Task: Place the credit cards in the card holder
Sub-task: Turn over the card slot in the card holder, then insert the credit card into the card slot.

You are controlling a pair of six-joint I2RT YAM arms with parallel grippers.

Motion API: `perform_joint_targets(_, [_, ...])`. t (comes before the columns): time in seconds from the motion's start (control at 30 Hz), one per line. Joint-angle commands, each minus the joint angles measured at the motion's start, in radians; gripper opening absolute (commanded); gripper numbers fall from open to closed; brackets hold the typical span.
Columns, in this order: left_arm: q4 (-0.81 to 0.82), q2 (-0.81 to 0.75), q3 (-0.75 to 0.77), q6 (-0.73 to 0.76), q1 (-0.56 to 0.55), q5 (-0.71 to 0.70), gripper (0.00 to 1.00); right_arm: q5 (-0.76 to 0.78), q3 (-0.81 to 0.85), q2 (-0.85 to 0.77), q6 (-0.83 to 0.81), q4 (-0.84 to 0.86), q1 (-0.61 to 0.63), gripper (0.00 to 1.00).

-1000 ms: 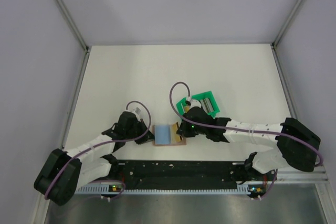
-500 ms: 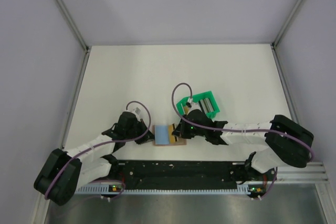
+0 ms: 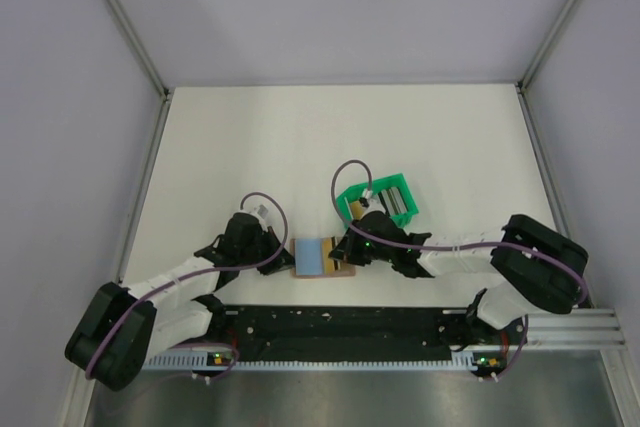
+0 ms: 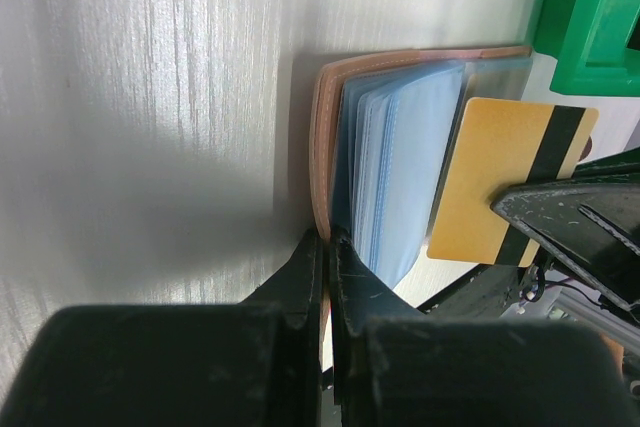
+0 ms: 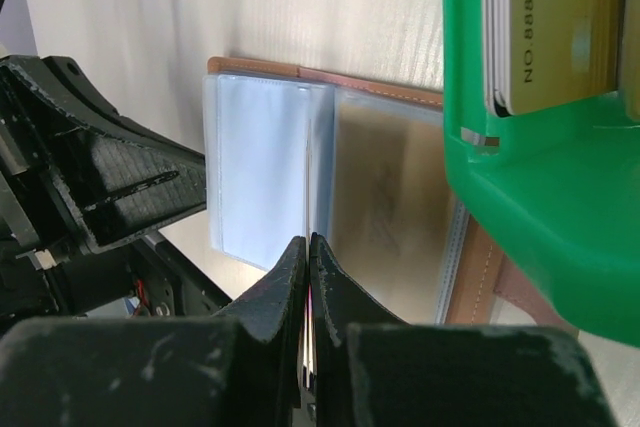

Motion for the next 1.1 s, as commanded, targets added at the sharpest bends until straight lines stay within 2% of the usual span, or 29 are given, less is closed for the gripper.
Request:
perform_joint_targets(0.0, [-0.018, 0.018, -0.021, 0.010, -0.002, -0.039, 0.00, -0.001, 0.001, 0.030, 0.019, 0.061, -0.020, 0.00])
perform_joint_targets(0.33, [-0.018, 0.023, -0.020, 0.016, -0.002, -0.034, 0.00, -0.060, -0.017, 0.076, 0.020, 0.139, -0.032, 0.00])
perform_joint_targets(1.07, [0.024, 0.026, -0.029, 0.007, -0.001, -0.033, 0.00, -0.061, -0.016, 0.131, 0.025, 0.086, -0.037, 0.00])
